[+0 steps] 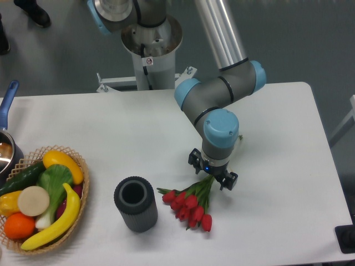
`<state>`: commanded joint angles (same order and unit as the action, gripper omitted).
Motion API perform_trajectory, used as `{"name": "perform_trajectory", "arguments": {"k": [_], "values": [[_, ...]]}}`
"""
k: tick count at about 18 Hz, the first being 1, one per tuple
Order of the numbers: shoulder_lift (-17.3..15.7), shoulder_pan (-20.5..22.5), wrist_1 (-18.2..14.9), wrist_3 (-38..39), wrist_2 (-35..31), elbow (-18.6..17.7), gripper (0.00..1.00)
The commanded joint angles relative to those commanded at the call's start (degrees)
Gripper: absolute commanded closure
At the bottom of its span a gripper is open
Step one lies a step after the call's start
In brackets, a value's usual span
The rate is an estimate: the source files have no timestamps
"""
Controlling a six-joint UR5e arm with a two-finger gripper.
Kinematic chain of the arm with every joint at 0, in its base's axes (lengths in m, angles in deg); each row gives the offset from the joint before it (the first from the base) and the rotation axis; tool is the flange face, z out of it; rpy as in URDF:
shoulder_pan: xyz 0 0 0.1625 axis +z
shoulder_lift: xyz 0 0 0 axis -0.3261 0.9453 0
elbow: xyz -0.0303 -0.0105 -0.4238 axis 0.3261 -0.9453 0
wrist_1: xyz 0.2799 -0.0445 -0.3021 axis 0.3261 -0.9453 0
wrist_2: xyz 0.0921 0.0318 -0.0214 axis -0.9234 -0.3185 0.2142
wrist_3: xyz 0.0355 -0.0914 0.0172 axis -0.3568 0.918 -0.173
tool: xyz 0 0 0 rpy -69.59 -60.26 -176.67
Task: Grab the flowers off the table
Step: 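Close the gripper around the tulip stems, then lift the gripped tulip bunch up off the table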
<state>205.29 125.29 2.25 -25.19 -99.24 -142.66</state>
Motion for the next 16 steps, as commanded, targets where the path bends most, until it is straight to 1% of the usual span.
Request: {"name": "perform_trajectory", "arguments": {"k": [1,2,4,5,7,8,9,11,15,16], "values": [[-0.09,-0.09,-0.09,0.52,-0.17,-0.09,0.58],[-0.17,-0.09,-0.09,1.4,-0.09,-0.44,0.66],[-0.35,-0.09,-0.09,3.07,-0.17,-0.35,0.77],[-0.44,-0.17,-0.09,3.69,-0.26,-0.35,0.84],[-0.53,-0.35,-0.09,4.92,-0.7,-0.35,0.95],[-0.7,-0.35,-0.09,5.1,-0.7,-0.26,0.98],[-0.7,-0.35,-0.09,5.27,-0.62,-0.18,1.0],[-0.7,-0.35,-0.09,5.54,-0.62,0.44,1.0],[-0.79,-0.26,-0.17,5.28,-0.7,2.37,1.0],[-0.97,-0.09,-0.7,5.01,-0.79,3.24,1.0]]}}
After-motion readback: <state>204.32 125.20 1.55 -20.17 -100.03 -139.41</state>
